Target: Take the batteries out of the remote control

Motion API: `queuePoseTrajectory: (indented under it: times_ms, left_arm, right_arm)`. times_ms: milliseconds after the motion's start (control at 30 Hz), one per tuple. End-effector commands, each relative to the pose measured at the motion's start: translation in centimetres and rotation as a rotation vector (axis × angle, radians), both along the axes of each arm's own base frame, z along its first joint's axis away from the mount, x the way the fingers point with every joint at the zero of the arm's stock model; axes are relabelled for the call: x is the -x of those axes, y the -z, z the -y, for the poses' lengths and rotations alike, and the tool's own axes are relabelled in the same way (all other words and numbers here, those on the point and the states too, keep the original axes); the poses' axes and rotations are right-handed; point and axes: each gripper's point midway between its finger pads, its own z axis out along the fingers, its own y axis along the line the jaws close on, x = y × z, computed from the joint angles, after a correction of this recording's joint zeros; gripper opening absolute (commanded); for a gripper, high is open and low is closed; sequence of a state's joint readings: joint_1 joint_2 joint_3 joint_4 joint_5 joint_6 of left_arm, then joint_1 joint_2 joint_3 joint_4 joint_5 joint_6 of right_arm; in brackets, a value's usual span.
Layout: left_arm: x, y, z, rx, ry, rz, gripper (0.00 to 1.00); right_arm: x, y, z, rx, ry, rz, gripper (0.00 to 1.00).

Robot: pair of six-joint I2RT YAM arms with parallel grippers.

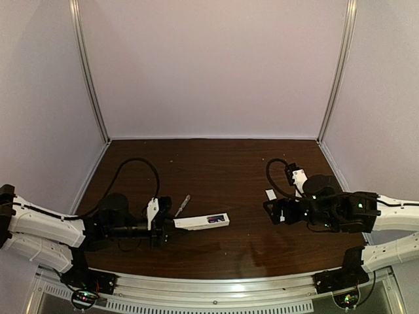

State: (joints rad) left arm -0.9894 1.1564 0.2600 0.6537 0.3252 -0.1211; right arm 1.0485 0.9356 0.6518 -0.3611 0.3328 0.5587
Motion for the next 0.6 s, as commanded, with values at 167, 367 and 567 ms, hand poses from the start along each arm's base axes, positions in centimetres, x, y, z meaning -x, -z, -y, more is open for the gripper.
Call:
queuePoseTrajectory:
  times_ms: [167, 367, 567]
  left_arm:
    - [-0.1, -1.6, 2.6, 0.050, 0.084, 0.041, 0.00]
    - [0.5, -1.1, 3.2, 0.044, 0.132, 0.024, 0.00]
    - [0.3, 0.6, 4.3, 0.021, 0.162, -0.011, 0.00]
  right_arm:
    - [4.7, -1.3, -3.4, -0.238, -0.331, -0.022, 1.00]
    - [5.5, -0.1, -4.3, -0.251, -0.385, -0.054, 1.00]
    - [5.3, -0.1, -4.5, -0.284, -0.383, -0.039, 1.00]
